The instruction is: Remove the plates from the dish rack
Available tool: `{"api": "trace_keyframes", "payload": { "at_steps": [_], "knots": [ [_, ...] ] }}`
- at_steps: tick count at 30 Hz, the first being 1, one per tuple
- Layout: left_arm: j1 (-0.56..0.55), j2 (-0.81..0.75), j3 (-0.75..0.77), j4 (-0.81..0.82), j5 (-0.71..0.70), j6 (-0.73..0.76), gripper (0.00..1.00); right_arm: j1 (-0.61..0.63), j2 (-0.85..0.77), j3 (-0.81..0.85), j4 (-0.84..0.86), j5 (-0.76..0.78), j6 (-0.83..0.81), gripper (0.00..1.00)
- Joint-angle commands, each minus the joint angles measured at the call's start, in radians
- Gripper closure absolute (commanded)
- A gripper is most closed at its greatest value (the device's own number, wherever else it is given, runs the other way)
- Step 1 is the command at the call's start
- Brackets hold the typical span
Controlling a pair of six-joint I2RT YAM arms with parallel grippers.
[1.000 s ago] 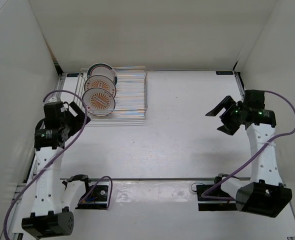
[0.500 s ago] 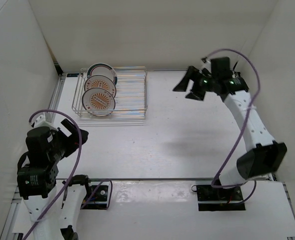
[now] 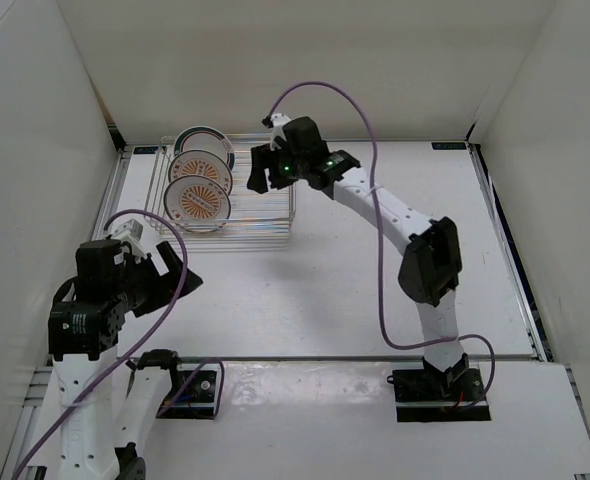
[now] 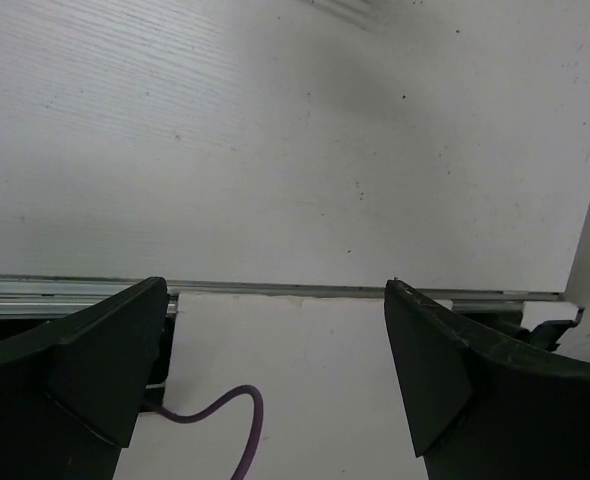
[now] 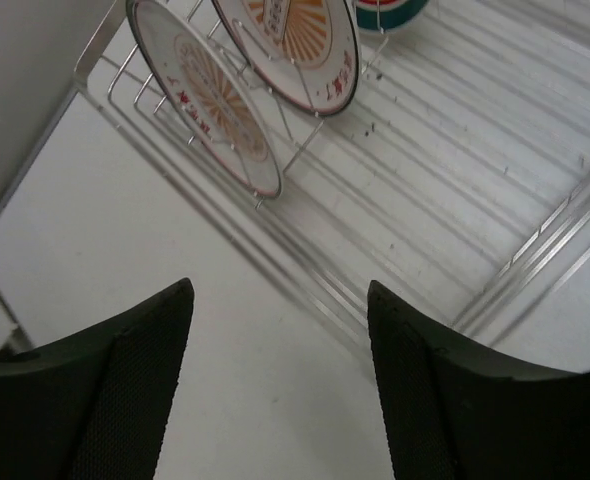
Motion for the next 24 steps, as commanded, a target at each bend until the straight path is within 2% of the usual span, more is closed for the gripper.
{"api": "trace_keyframes", "payload": {
  "at_steps": [1, 4, 8, 10, 13, 17, 24],
  "knots": [
    [-0.019, -0.014, 0.022, -0.116, -0.031, 0.079, 0.00, 0.038, 0.085, 0.093, 0.180, 0.055, -0.122, 0.29],
    [-0.074, -0.011, 0.028, -0.159, -0.171, 0.081, 0.00, 0.082, 0.158, 0.101, 0.292, 0.064, -0.168, 0.32],
    [-0.121, -0.028, 0.010, -0.221, -0.346, 0.057, 0.00, 0.116, 0.278, 0.214, 0.303, 0.061, -0.159, 0.35],
    [-0.144, -0.040, -0.019, -0.229, -0.429, 0.044, 0.00, 0.131, 0.293, 0.207, 0.324, 0.065, -0.165, 0.36],
    [-0.178, -0.059, -0.050, -0.224, -0.483, 0.033, 0.00, 0.150, 0.313, 0.189, 0.424, 0.067, -0.177, 0.39],
    [-0.209, -0.063, -0.100, -0.232, -0.546, 0.012, 0.00, 0.153, 0.382, 0.258, 0.406, 0.101, -0.152, 0.39],
    [-0.277, -0.071, -0.154, -0.270, -0.658, -0.025, 0.00, 0.150, 0.427, 0.250, 0.426, 0.150, -0.120, 0.44]
  ]
}}
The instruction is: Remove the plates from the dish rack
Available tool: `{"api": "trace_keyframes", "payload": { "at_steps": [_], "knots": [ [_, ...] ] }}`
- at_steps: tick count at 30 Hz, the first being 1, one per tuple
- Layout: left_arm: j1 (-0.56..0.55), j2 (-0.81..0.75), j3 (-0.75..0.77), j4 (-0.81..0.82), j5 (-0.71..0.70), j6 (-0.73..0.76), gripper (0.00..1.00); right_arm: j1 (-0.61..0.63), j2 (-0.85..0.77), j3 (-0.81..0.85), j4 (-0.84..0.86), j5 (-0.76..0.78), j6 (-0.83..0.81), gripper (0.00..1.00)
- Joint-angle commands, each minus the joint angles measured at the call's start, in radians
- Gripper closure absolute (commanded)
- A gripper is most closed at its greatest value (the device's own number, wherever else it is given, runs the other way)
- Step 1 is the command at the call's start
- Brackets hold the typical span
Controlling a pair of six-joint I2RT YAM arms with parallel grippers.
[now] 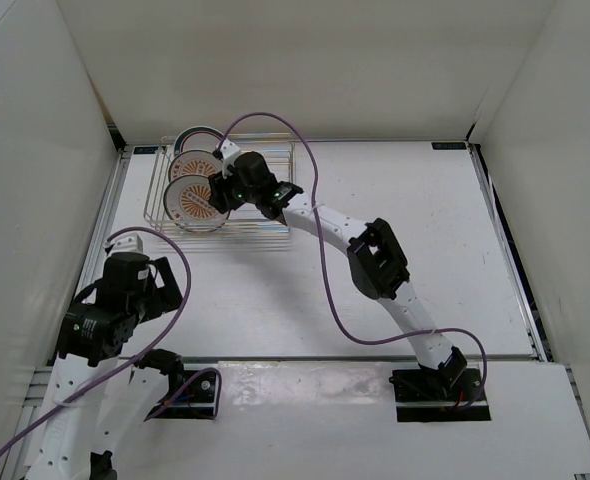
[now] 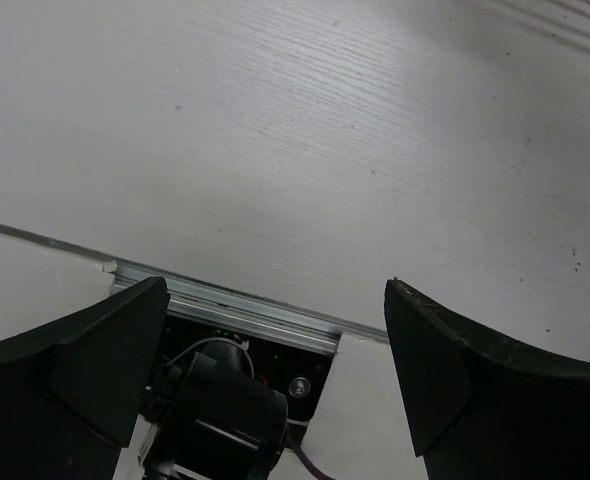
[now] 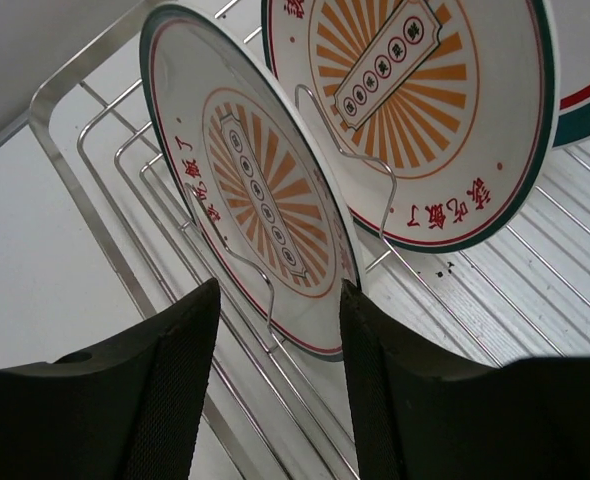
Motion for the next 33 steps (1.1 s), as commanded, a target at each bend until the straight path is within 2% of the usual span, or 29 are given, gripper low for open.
{"api": "trace_keyframes", "payload": {
  "at_steps": [1, 4, 7, 11, 14, 16, 17, 18, 21, 27, 30, 33],
  "knots": [
    [-0.032, -0.012, -0.021, -0.270, -0.105, -0.047, 0.00, -0.008, 0.026, 0.040, 0.058, 0.045, 0.011, 0.45],
    [-0.041, -0.012, -0.027, -0.283, -0.132, -0.059, 0.00, -0.005, 0.035, 0.040, 0.107, 0.046, 0.025, 0.47],
    [-0.047, -0.008, -0.026, -0.290, -0.143, -0.067, 0.00, -0.008, 0.036, 0.041, 0.127, 0.035, 0.036, 0.55],
    [-0.049, -0.008, -0.030, -0.295, -0.154, -0.072, 0.00, -0.007, 0.009, 0.040, 0.150, 0.044, 0.048, 0.74],
    [-0.049, -0.011, -0.041, -0.287, -0.155, -0.073, 0.00, -0.005, -0.046, 0.020, 0.188, 0.058, 0.059, 0.76],
    [-0.049, -0.014, -0.047, -0.289, -0.162, -0.075, 0.00, -0.008, -0.069, -0.005, 0.210, 0.087, 0.060, 0.66],
    [-0.047, -0.014, -0.049, -0.287, -0.168, -0.075, 0.00, -0.008, -0.116, -0.018, 0.243, 0.089, 0.056, 0.56],
    [-0.047, -0.014, -0.049, -0.286, -0.168, -0.075, 0.00, -0.010, -0.132, -0.060, 0.256, 0.177, 0.057, 0.42],
    [-0.049, -0.014, -0.052, -0.286, -0.181, -0.076, 0.00, -0.013, -0.172, -0.124, 0.319, 0.209, 0.038, 0.33],
    [-0.049, -0.015, -0.058, -0.286, -0.192, -0.079, 0.00, -0.021, -0.131, -0.105, 0.308, 0.224, 0.016, 0.31],
    [-0.050, -0.017, -0.058, -0.296, -0.212, -0.088, 0.00, -0.031, -0.077, -0.026, 0.261, 0.189, 0.031, 0.31],
    [-0.047, -0.014, -0.058, -0.301, -0.223, -0.095, 0.00, -0.033, -0.069, -0.060, 0.276, 0.141, 0.047, 0.36]
  ]
}}
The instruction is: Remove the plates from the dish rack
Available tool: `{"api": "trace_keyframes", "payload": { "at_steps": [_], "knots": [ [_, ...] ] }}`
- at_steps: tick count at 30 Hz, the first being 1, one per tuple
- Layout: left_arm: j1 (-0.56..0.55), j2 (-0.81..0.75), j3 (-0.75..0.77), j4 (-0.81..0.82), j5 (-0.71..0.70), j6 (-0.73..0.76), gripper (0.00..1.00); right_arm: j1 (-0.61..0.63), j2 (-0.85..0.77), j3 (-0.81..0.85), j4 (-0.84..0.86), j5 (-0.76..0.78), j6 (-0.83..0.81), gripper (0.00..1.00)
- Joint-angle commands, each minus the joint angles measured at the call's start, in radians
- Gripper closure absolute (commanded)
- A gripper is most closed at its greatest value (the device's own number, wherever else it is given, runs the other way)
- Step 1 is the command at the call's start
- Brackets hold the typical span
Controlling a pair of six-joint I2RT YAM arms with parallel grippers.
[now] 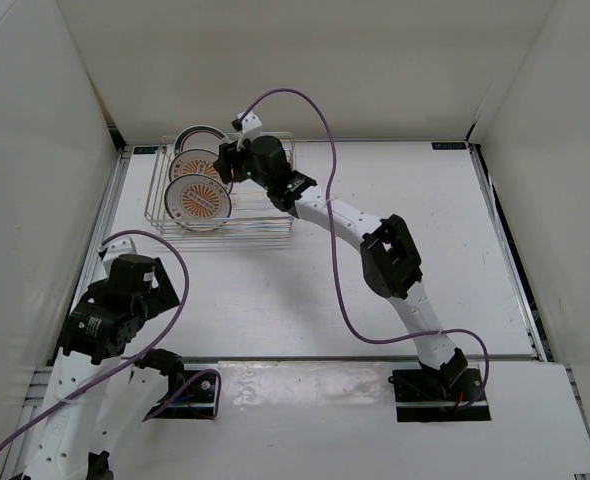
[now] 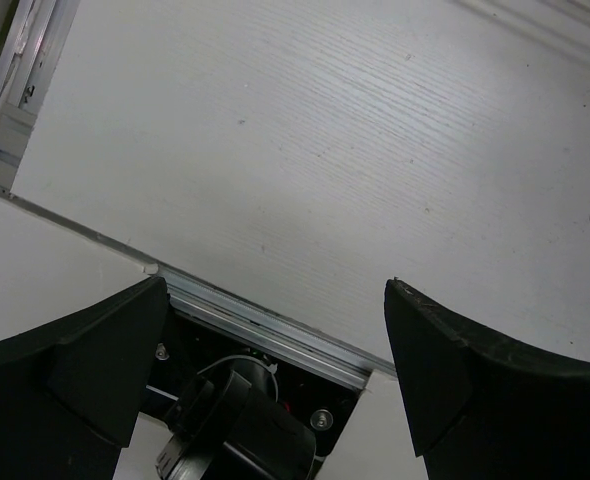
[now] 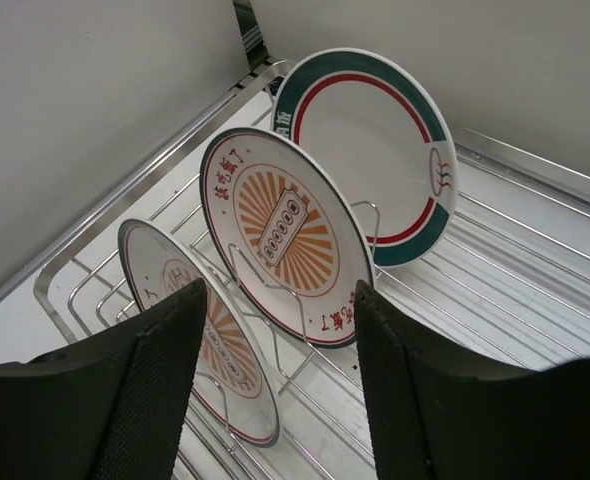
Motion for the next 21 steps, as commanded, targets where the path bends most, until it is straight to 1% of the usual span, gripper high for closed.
{"api": "trace_keyframes", "payload": {
  "at_steps": [1, 3, 5, 8, 9, 13, 15, 16, 21],
  "knots": [
    [0.000, -0.009, -0.002, -0.305, -0.037, -0.018, 0.00, 0.002, 0.026, 0.013, 0.036, -0.062, 0.006, 0.37],
    [-0.005, -0.006, -0.002, -0.311, -0.047, -0.024, 0.00, 0.005, 0.034, -0.002, 0.051, -0.118, 0.024, 0.37],
    [-0.003, -0.005, -0.003, -0.313, -0.049, -0.027, 0.00, 0.008, 0.055, 0.001, 0.041, -0.146, 0.038, 0.40],
    [-0.003, -0.003, -0.012, -0.310, -0.049, -0.028, 0.00, 0.006, 0.066, -0.005, 0.036, -0.166, 0.059, 0.42],
    [-0.005, -0.014, -0.015, -0.310, -0.051, -0.030, 0.00, 0.005, 0.069, -0.013, 0.036, -0.169, 0.066, 0.43],
    [-0.003, -0.035, -0.031, -0.302, -0.052, -0.027, 0.00, 0.005, 0.087, -0.013, 0.031, -0.177, 0.089, 0.43],
    [-0.003, -0.043, -0.031, -0.300, -0.052, -0.033, 0.00, 0.007, 0.109, -0.005, 0.027, -0.174, 0.098, 0.47],
    [-0.003, -0.045, -0.031, -0.303, -0.052, -0.031, 0.00, 0.007, 0.116, 0.013, 0.024, -0.174, 0.104, 0.47],
    [-0.003, -0.048, -0.034, -0.319, -0.060, -0.047, 0.00, 0.011, 0.153, 0.039, 0.024, -0.175, 0.119, 0.53]
  ]
}}
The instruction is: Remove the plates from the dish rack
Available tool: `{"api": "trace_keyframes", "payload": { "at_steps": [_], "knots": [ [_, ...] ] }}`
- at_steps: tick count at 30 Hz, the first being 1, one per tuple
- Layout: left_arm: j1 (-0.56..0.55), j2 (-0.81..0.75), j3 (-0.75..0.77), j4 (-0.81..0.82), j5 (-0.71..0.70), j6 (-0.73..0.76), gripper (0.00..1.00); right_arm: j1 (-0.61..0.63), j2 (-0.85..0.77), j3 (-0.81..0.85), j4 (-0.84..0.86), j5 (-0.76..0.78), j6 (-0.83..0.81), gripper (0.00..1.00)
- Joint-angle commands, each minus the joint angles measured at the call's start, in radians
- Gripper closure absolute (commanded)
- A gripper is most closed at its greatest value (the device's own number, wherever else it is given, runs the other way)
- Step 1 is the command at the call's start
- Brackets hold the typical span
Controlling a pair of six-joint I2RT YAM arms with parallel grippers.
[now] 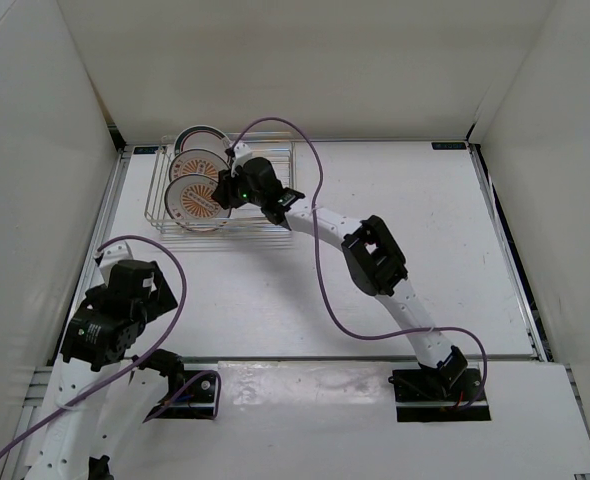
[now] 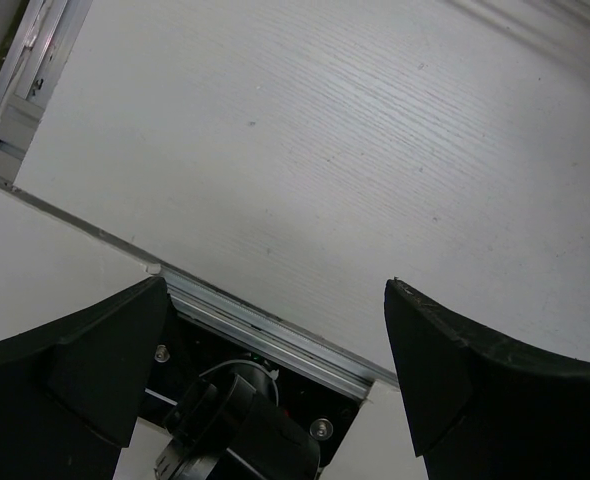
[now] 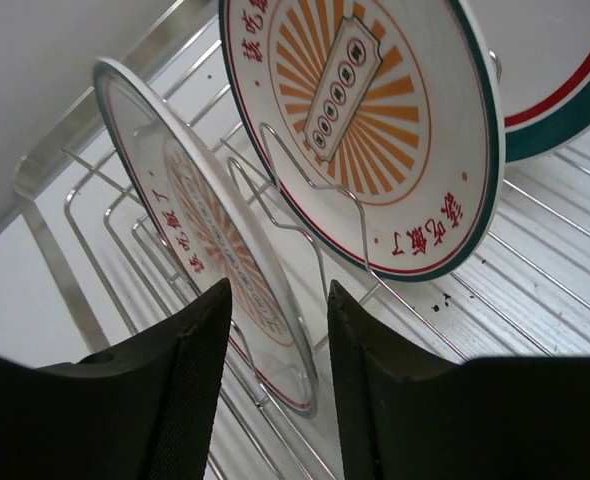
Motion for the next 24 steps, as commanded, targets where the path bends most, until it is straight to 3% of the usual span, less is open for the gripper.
{"api": "trace_keyframes", "payload": {
  "at_steps": [1, 9, 16, 20, 24],
  "knots": [
    [-0.005, -0.011, -0.004, -0.327, -0.029, -0.028, 0.00, 0.004, 0.024, 0.046, 0.026, -0.011, 0.020, 0.55],
    [-0.002, -0.005, -0.010, -0.341, -0.037, -0.042, 0.00, 0.012, -0.007, 0.014, 0.044, -0.024, 0.015, 0.70],
    [-0.003, -0.011, -0.037, -0.334, -0.014, -0.028, 0.00, 0.012, -0.048, -0.003, 0.074, -0.035, -0.003, 0.93],
    [-0.003, -0.055, -0.073, -0.315, 0.035, -0.005, 0.00, 0.013, -0.076, 0.023, 0.057, -0.014, -0.028, 1.00],
    [-0.003, -0.153, -0.105, -0.306, 0.051, 0.003, 0.00, 0.013, -0.117, 0.020, 0.061, 0.005, -0.049, 1.00]
  ]
}}
